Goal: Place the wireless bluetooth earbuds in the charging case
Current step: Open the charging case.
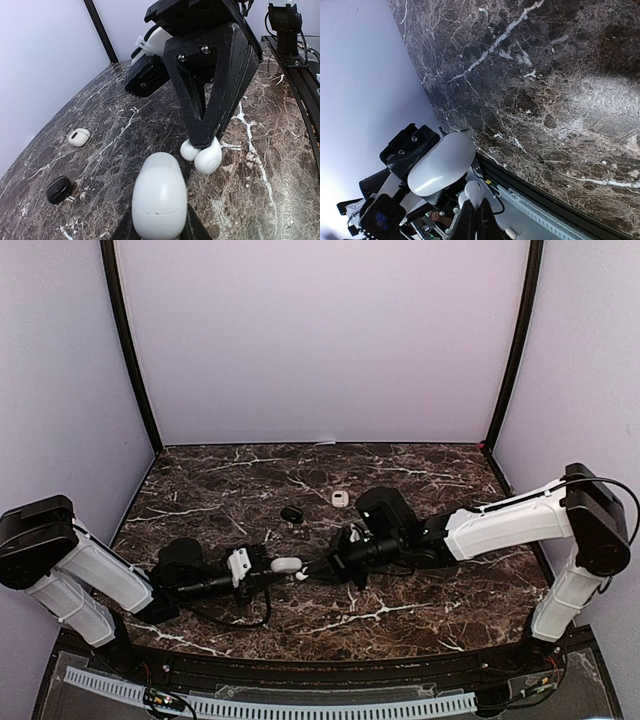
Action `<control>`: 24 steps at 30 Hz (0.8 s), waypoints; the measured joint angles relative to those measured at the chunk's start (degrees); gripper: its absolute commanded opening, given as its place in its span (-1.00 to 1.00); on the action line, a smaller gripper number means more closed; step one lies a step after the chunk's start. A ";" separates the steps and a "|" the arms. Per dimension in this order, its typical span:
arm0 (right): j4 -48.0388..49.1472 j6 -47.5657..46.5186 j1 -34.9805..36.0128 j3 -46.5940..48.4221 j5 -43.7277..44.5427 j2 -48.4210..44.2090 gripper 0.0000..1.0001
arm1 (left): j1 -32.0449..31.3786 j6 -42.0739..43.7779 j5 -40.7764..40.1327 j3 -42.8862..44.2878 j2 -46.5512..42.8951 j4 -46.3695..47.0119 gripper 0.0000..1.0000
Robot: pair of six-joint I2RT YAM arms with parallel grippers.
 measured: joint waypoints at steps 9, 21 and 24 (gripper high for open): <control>0.55 0.24 0.55 2.36 -0.90 2.97 -1.00 | 0.11 0.81 0.50 0.00 -0.09 0.00 -0.90; -1.03 0.37 0.22 2.91 0.07 1.73 -1.00 | 0.02 3.74 0.37 0.00 -0.13 -0.04 -0.93; -1.62 0.20 -0.24 2.75 1.16 -0.07 -1.00 | -0.20 4.13 0.31 0.00 -0.13 -0.24 -0.93</control>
